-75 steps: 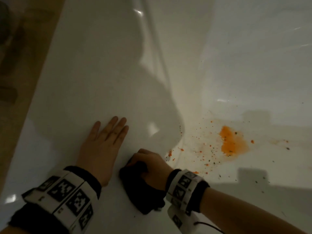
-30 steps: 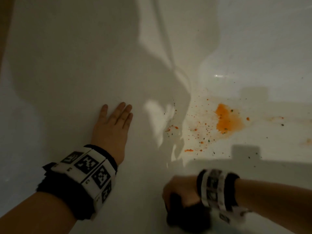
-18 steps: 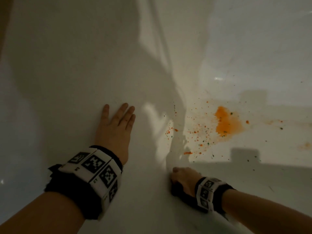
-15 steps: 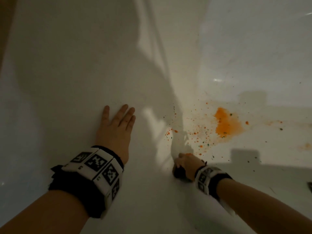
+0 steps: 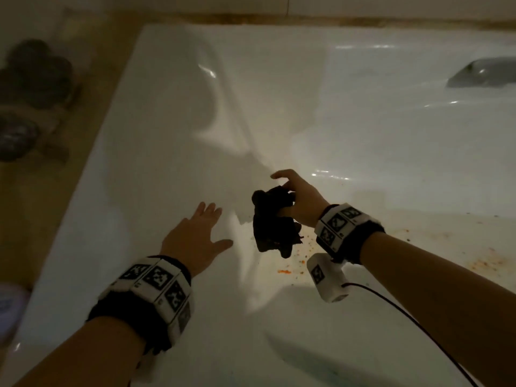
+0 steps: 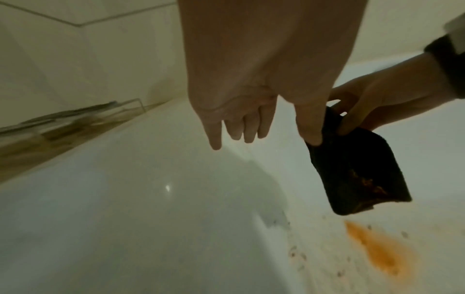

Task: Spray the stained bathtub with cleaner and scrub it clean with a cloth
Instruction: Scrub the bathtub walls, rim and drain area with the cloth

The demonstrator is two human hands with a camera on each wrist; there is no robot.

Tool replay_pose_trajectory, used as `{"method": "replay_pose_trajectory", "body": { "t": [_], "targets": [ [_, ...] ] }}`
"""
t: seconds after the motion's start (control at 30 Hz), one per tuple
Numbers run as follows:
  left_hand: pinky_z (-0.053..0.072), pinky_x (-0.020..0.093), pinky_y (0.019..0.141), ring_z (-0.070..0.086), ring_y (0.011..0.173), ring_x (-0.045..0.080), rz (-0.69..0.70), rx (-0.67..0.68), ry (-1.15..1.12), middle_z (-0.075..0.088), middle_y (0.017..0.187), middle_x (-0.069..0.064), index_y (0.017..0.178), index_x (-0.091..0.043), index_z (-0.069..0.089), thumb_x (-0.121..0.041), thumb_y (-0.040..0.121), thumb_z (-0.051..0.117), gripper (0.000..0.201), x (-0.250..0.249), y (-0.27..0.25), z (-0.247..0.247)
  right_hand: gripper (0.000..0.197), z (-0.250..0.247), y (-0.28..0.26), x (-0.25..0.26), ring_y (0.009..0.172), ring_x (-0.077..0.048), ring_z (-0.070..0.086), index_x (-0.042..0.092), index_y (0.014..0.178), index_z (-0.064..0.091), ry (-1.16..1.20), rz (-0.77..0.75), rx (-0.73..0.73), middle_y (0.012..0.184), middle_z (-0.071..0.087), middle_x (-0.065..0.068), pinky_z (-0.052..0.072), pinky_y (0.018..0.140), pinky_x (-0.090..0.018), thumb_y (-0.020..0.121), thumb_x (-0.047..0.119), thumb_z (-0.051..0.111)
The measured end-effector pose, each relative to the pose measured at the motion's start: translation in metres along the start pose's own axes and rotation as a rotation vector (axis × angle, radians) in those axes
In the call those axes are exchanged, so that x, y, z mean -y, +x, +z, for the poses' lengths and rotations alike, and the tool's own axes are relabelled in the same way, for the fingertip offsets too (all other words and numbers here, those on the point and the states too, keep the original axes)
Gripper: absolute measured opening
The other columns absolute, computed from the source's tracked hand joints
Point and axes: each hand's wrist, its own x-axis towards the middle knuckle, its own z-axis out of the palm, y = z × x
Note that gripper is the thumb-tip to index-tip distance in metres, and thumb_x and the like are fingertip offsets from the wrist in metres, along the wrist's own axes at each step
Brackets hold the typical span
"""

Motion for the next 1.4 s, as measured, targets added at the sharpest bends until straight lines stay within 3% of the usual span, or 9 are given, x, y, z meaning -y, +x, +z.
{"method": "replay_pose_trajectory", "body": {
  "t": [0.23,0.4,0.5,0.7,0.8,0.9,1.13,1.27,1.4],
  "targets": [
    [0.030,0.031,0.113,0.041,0.132,0.015,0.100,-0.287,-0.540,0.039,0.147,-0.006,0.142,-0.027,0.038,-0.033,0.080,0.070,0.070,-0.070,-0.074,-0.031,0.033,-0.057,-0.081,0.069,0.103,-0.026,0.059,0.019,0.098,0.062,-0.017,-0.198,0.091,0.109,0.063,-0.009,0.048,0.095,-0.039,0.073,-0.002,0.071],
    [0.048,0.006,0.083,0.060,0.076,-0.014,0.230,-0.411,-0.621,0.065,0.085,-0.016,0.099,-0.014,0.067,-0.014,0.075,0.076,0.026,-0.103,-0.111,-0.027,0.036,-0.080,-0.136,0.089,0.102,-0.020,0.048,0.011,0.104,0.063,-0.181,-0.291,0.076,0.105,0.049,-0.005,0.043,0.084,-0.019,0.072,0.005,0.076],
    [0.052,0.017,0.085,0.066,0.089,0.008,0.319,-0.442,-0.691,0.070,0.091,0.001,0.101,-0.006,0.068,-0.006,0.080,0.070,0.021,-0.118,-0.128,-0.013,0.039,-0.089,-0.165,0.083,0.106,-0.020,0.046,0.017,0.101,0.056,-0.178,-0.251,0.090,0.116,0.044,-0.005,0.042,0.090,-0.022,0.070,0.006,0.077],
    [0.047,0.014,0.073,0.063,0.090,0.016,0.375,-0.377,-0.729,0.066,0.093,0.006,0.097,-0.013,0.056,-0.009,0.091,0.056,0.006,-0.140,-0.159,0.017,0.048,-0.087,-0.213,0.045,0.103,-0.019,0.054,0.020,0.109,0.043,0.064,0.061,0.238,0.099,0.060,0.006,0.040,0.100,-0.033,0.075,0.002,0.073],
    [0.046,0.016,0.069,0.062,0.090,0.019,0.390,-0.379,-0.735,0.065,0.097,0.007,0.101,-0.012,0.053,-0.015,0.094,0.053,0.007,-0.151,-0.174,0.023,0.061,-0.087,-0.241,0.034,0.115,-0.021,0.056,0.022,0.127,0.046,0.156,0.116,0.249,0.117,0.064,-0.004,0.037,0.108,-0.041,0.075,0.006,0.075],
    [0.046,0.017,0.069,0.062,0.090,0.021,0.412,-0.413,-0.692,0.063,0.104,0.009,0.110,-0.009,0.053,-0.019,0.094,0.053,0.019,-0.167,-0.191,0.026,0.052,-0.089,-0.270,0.033,0.120,-0.022,0.053,0.031,0.115,0.057,0.180,0.103,0.238,0.124,0.061,-0.002,0.038,0.107,-0.046,0.068,0.024,0.077],
    [0.051,0.022,0.076,0.060,0.088,0.012,0.447,-0.327,-0.746,0.059,0.101,-0.001,0.107,-0.021,0.051,-0.025,0.094,0.054,0.014,-0.226,-0.223,0.052,0.078,-0.114,-0.341,0.015,0.117,-0.028,0.055,0.011,0.139,0.033,0.439,0.150,0.043,0.127,0.056,-0.013,0.045,0.101,-0.045,0.073,-0.012,0.068],
    [0.053,0.048,0.086,0.064,0.099,0.030,0.518,-0.189,-0.888,0.065,0.103,0.009,0.095,-0.026,0.058,-0.042,0.074,0.066,0.027,-0.268,-0.240,0.078,0.044,-0.145,-0.390,-0.015,0.109,-0.027,0.060,0.009,0.115,0.057,0.398,0.173,0.011,0.112,0.064,-0.011,0.045,0.101,-0.043,0.076,-0.009,0.067],
    [0.052,0.039,0.081,0.063,0.086,0.023,0.454,-0.114,-0.926,0.064,0.084,0.001,0.081,-0.026,0.061,-0.036,0.062,0.075,0.026,-0.320,-0.241,0.115,0.033,-0.178,-0.433,-0.057,0.106,-0.030,0.061,0.009,0.106,0.063,0.256,0.243,-0.136,0.107,0.066,-0.011,0.046,0.099,-0.043,0.076,-0.003,0.069]
  ]
}}
